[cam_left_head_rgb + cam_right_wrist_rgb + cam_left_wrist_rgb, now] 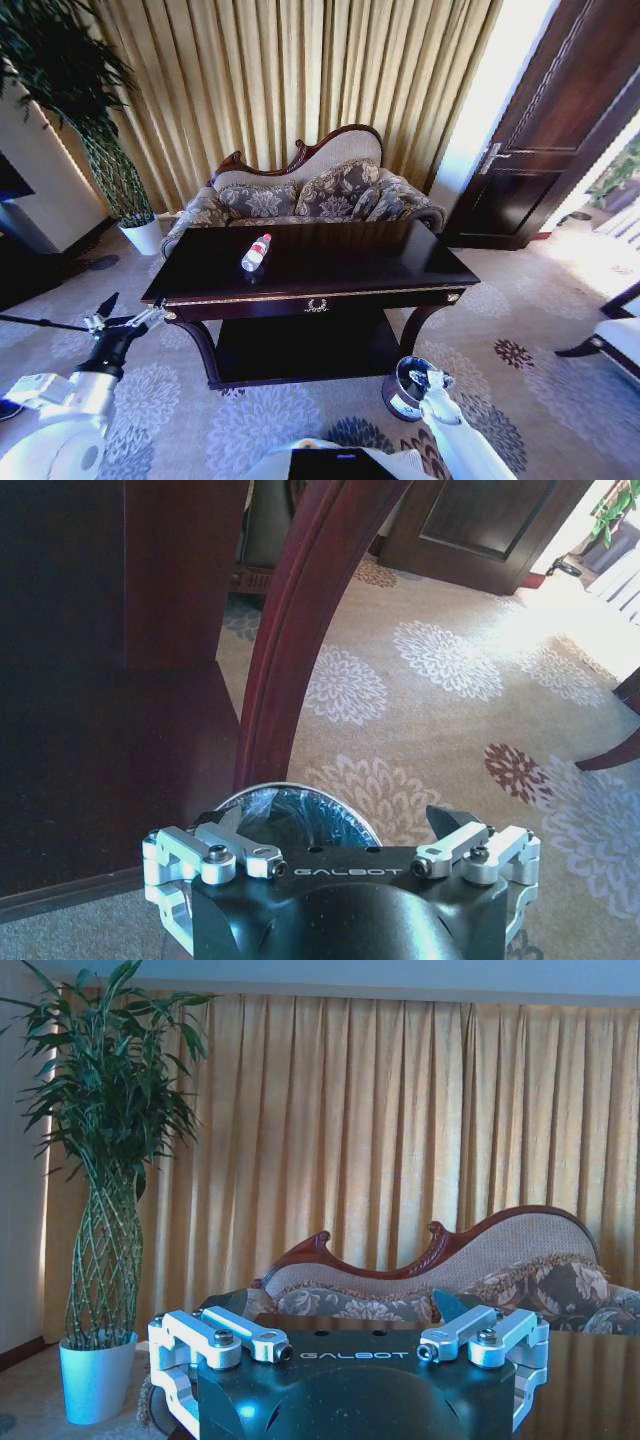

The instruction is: Move to the front of the table and place the trash on the table into the trash bin.

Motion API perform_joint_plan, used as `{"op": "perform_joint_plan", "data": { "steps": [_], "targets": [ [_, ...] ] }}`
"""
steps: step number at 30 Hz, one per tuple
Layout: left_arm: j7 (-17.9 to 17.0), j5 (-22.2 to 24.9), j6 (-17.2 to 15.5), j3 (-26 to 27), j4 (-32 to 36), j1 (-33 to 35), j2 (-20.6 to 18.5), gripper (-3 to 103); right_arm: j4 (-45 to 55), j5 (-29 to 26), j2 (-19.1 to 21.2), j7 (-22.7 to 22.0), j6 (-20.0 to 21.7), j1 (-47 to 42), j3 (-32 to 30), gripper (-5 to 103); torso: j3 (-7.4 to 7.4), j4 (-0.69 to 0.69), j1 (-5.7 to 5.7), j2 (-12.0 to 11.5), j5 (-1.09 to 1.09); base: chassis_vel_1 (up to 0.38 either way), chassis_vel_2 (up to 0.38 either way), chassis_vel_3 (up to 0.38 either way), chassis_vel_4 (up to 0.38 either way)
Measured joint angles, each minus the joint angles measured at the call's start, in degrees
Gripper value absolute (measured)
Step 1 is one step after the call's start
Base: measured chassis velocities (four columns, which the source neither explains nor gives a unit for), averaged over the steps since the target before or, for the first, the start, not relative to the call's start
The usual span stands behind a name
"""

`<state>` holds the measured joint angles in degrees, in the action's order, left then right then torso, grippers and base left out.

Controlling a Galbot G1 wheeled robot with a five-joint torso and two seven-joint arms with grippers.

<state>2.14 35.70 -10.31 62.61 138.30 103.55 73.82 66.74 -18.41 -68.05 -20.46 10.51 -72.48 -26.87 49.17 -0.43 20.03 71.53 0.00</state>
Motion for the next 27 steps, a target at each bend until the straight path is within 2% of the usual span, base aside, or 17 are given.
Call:
{"op": "perform_joint_plan", "data": {
  "steps": [7, 11, 12, 14, 15, 18, 24, 27],
  "targets": [
    [0.0, -0.01, 0.0, -0.16, -0.11, -0.07, 0.0, 100, 6.72, -1.53, 0.53, 2.99, 0.0, -2.41, -1.28, 100, 0.0, 0.0, 0.0, 0.0, 0.0, 0.0, 0.0, 0.0, 0.0],
    [0.01, -0.13, -0.07, -0.26, -0.14, -0.12, 0.01, 100, 13.26, -2.66, 1.18, 5.65, -2.31, -4.48, -2.5, 100, 0.0, 0.01, 0.0, 0.0, -0.01, 0.0, 0.0, 0.0, 0.0],
    [0.0, -0.15, -0.16, -0.25, -0.13, -0.1, -0.06, 100, 19.3, -3.76, 1.58, 7.57, -4.28, -6.62, -3.94, 100, 0.0, 0.02, 0.0, 0.0, -0.01, 0.0, 0.0, 0.0, 0.0],
    [0.0, -0.14, -0.21, -0.05, -0.15, -0.1, -0.39, 100, 33.02, -10.36, 2.57, 9.65, -4.59, -12.46, -6.29, 100, 0.0, 0.0, 0.0, -0.01, -0.01, 0.0, 0.0, 0.0, 0.0],
    [0.0, -0.14, -0.21, -0.05, -0.15, -0.1, -0.39, 100, 33.02, -10.36, 2.57, 9.65, -4.59, -12.46, -6.29, 100, 0.0, 0.0, 0.0, -0.01, -0.01, 0.0, 0.0, 0.0, 0.0],
    [0.01, -0.13, -0.31, -0.08, -0.16, -0.15, -0.41, 100, 47.68, -13.43, 2.96, 11.64, -4.21, -18.66, -9.13, 100, -0.01, 0.0, 0.0, 0.0, -0.03, 0.0, 0.0, 0.0, 0.0],
    [0.01, 0.05, -0.36, -0.36, -0.01, -0.13, -0.38, 100, 57.5, -11.93, 2.49, 11.79, -5.37, -21.92, -10.05, 100, -0.01, 0.0, 0.0, 0.0, -0.01, 0.0, 0.0, 0.0, 0.0],
    [0.02, 0.58, -0.02, -0.27, -0.21, 0.0, -0.45, 100, 61.87, -7.85, 1.55, 11.72, -6.29, -23.33, -9.95, 100, 0.0, 0.0, 0.0, 0.0, 0.0, 0.0, 0.0, 0.0, 0.0]
  ]
}}
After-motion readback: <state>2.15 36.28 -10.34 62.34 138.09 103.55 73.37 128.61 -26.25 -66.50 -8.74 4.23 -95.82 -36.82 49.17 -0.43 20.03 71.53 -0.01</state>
